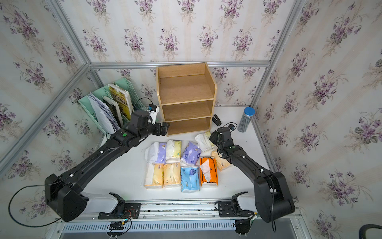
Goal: Remove the tissue boxes from the shelf
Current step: Place the box of tissues at the center of the board, then reset both arms
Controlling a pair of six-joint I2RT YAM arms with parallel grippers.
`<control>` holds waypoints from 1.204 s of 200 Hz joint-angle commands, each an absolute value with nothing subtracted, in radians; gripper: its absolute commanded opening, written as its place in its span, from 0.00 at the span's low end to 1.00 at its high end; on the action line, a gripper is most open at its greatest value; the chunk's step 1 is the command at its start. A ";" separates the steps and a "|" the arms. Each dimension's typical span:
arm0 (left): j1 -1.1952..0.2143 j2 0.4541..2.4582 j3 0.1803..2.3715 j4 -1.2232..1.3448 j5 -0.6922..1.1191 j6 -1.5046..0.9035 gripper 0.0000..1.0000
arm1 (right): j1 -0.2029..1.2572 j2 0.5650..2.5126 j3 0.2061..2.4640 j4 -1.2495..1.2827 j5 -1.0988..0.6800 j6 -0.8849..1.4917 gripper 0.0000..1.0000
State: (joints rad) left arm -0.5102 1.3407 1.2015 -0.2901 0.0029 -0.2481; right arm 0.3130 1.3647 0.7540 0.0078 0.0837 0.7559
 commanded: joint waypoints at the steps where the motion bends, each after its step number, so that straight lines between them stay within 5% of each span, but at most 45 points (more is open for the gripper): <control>1: -0.511 1.311 1.171 -0.238 -0.024 -0.218 0.98 | 0.308 1.481 0.848 -0.023 0.038 0.596 0.69; 43: -0.511 1.235 1.107 -0.268 -0.196 -0.227 0.99 | 0.293 1.675 0.920 -0.021 0.041 0.553 0.55; 84: -0.503 1.120 1.054 -0.316 -0.352 -0.197 0.99 | 0.293 1.559 0.812 0.038 0.019 0.527 0.48; 110: -0.446 1.032 0.989 -0.343 -0.430 -0.166 0.99 | 0.293 1.342 0.740 0.034 0.108 0.466 0.68; 132: -0.391 0.924 0.856 -0.228 -0.504 -0.109 0.99 | 0.289 1.162 0.678 0.034 0.252 0.398 0.99; 184: -0.195 0.912 0.572 0.054 -0.467 -0.075 0.98 | 0.141 1.047 0.562 0.158 0.390 0.211 1.00; 241: -0.134 1.110 0.337 0.521 -0.460 -0.025 0.99 | 0.080 1.161 0.267 0.775 0.457 0.129 1.00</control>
